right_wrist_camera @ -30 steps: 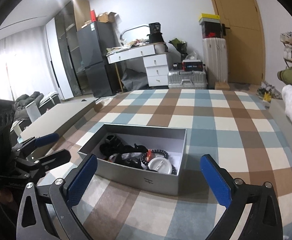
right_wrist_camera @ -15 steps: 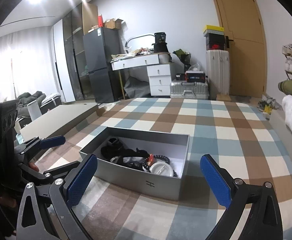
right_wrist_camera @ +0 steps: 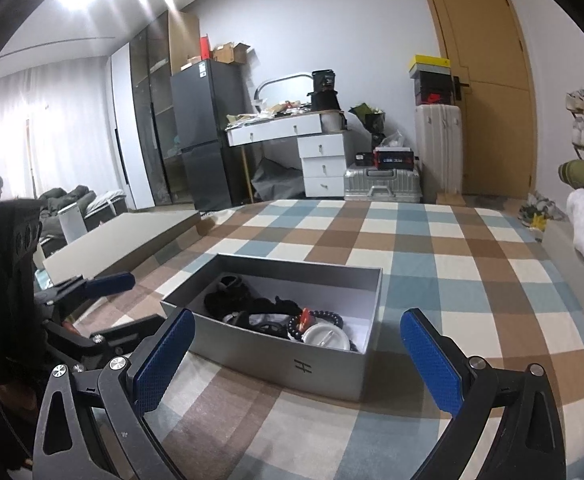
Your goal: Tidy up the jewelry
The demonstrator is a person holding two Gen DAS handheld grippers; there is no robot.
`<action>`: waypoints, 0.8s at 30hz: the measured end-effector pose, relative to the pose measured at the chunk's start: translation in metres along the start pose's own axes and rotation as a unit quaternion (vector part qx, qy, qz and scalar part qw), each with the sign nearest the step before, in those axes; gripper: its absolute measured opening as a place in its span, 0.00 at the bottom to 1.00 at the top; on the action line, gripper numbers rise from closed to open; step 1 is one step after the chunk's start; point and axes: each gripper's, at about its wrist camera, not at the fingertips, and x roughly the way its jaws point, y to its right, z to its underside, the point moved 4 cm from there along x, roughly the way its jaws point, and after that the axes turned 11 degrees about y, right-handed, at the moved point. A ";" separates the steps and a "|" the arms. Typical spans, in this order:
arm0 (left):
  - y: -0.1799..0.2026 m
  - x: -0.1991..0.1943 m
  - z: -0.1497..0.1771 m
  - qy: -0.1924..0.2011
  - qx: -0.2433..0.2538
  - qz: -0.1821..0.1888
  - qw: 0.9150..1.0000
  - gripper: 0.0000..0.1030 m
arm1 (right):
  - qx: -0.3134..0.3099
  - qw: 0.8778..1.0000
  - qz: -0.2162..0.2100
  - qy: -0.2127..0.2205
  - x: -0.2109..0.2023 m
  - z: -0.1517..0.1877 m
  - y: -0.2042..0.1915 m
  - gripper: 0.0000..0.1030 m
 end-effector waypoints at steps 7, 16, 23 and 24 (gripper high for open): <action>0.000 0.000 0.000 0.001 0.004 0.000 1.000 0.99 | -0.019 1.000 0.000 -0.001 0.001 0.006 -0.007 1.00; 0.001 -0.002 0.001 0.003 0.007 0.000 1.000 0.99 | -0.010 1.000 -0.005 0.009 -0.003 0.004 -0.004 1.00; 0.001 -0.002 0.001 0.003 0.008 0.000 1.000 0.99 | 0.005 1.000 -0.005 0.010 -0.003 0.003 0.001 1.00; 0.001 -0.002 0.001 0.003 0.008 -0.001 1.000 0.99 | 0.005 1.000 -0.007 0.009 -0.002 0.004 0.001 1.00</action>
